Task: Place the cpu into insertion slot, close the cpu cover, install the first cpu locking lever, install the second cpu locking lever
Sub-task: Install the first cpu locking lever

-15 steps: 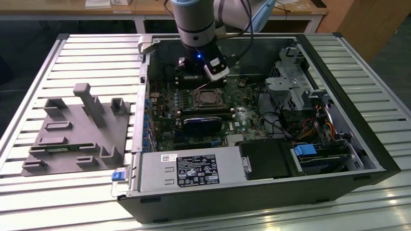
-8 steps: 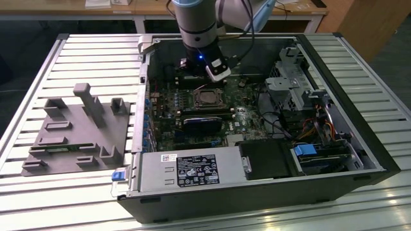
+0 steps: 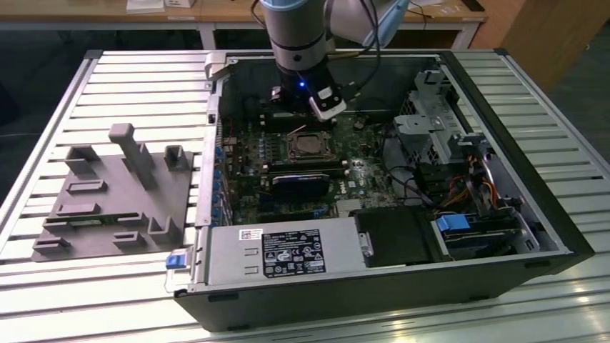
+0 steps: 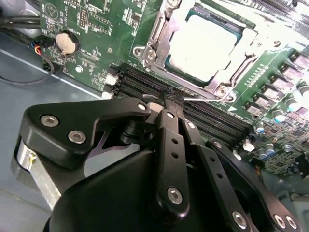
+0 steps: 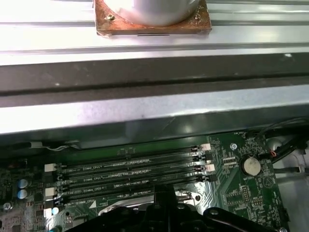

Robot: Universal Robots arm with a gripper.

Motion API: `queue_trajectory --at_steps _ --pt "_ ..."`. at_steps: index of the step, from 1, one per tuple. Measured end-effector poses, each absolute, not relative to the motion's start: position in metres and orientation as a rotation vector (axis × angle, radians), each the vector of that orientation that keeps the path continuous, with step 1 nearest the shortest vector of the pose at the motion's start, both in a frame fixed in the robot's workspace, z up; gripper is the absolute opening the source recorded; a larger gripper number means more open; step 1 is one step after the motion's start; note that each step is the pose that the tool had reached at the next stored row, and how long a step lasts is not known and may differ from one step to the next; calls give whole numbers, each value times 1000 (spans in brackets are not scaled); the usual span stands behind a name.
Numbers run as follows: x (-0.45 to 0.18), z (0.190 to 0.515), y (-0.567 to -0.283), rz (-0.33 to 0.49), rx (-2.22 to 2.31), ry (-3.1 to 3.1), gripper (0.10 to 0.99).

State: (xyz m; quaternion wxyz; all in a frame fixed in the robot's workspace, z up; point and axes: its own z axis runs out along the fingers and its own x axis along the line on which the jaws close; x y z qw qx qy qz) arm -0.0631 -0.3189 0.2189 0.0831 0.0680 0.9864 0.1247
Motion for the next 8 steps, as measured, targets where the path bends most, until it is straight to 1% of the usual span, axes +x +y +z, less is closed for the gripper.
queue_trajectory --at_steps 8 --pt "-63 215 -316 342 202 2926 102"
